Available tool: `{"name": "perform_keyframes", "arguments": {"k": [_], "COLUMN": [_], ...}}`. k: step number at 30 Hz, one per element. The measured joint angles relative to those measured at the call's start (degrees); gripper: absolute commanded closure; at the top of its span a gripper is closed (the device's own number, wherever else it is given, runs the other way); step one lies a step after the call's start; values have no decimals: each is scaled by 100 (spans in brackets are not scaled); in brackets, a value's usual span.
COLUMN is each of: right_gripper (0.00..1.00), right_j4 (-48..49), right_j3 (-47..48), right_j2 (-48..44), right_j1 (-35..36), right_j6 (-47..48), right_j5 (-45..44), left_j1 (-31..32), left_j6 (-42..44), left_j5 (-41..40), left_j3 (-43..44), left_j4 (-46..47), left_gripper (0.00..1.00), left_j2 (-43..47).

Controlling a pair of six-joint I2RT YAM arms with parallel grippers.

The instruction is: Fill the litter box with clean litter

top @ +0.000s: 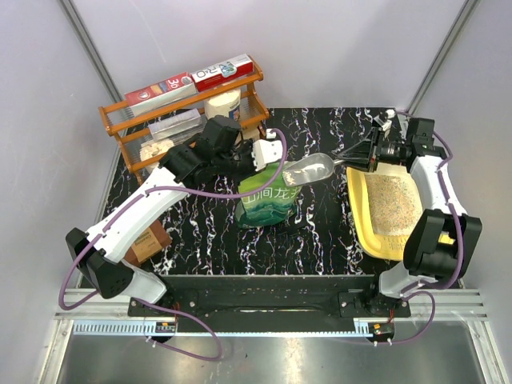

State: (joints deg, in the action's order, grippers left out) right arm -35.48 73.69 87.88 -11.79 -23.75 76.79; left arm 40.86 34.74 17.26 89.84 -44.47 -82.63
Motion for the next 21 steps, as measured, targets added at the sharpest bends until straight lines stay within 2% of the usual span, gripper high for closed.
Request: {"name": "perform_keyframes", "arguments": {"k": [10, 16, 21], "right_gripper": [100, 100, 100], "right_j4": [1794, 2398, 2559], "right_j3": [-605, -702, -1091], "right_j2": [199, 98, -424], "right_j1": [-238, -737, -1176], "right_j6": [-1316, -1631, -1858], "right_j5": [612, 612, 437], "left_j1": [0, 0, 0], "left_j6": [39, 39, 39], "left_j5": [-11, 9, 59], "left_j3": [0, 0, 0], "left_j4": [0, 0, 0], "left_gripper": [100, 100, 100], "left_j2": [-2, -2, -2]}}
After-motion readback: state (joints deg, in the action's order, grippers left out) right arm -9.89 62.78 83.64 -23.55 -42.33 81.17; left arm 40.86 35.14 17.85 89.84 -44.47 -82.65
